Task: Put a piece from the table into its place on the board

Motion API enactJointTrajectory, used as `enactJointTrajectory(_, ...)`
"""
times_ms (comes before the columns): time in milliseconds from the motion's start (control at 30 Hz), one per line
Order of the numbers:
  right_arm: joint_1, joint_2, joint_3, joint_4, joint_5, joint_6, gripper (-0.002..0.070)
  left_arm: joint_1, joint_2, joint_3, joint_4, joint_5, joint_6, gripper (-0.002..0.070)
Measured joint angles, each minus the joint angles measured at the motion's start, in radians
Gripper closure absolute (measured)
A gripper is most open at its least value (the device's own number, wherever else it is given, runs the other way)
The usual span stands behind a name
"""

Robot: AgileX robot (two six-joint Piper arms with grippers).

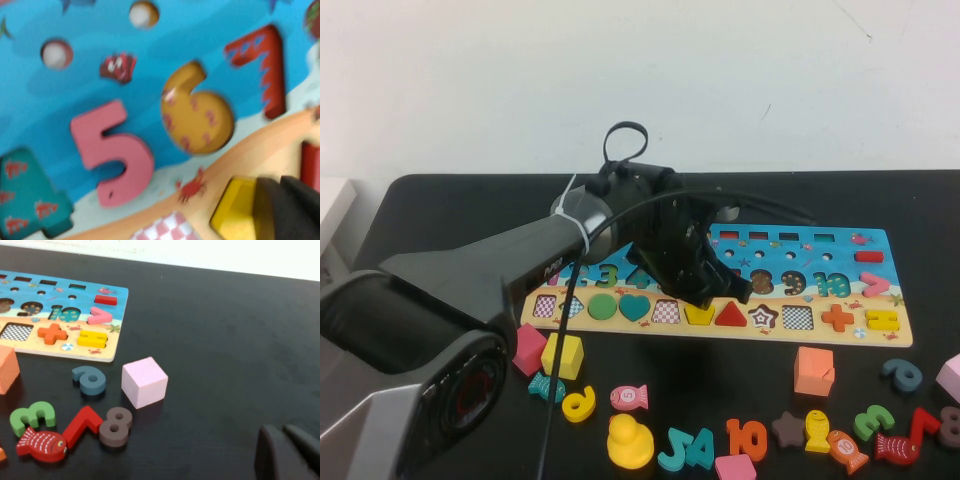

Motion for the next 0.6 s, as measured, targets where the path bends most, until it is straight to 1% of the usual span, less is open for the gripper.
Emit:
enactJointTrajectory(433, 0.000, 0.000, 0.000, 0.000, 0.000, 0.000, 0.0657, 0.000, -0.041, 0.000, 0.001, -0.033, 0.023, 0.0675)
enactJointTrajectory(500, 0.000, 0.000, 0.000, 0.000, 0.000, 0.000, 0.0657, 0.000, -0.058, 0.000, 0.046, -0.019, 0.023, 0.0675)
enactJointTrajectory(600, 0.000, 0.000, 0.000, 0.000, 0.000, 0.000, 0.0658, 0.000, -0.118, 0.006, 0.186, 0.017, -0.002, 0.0675)
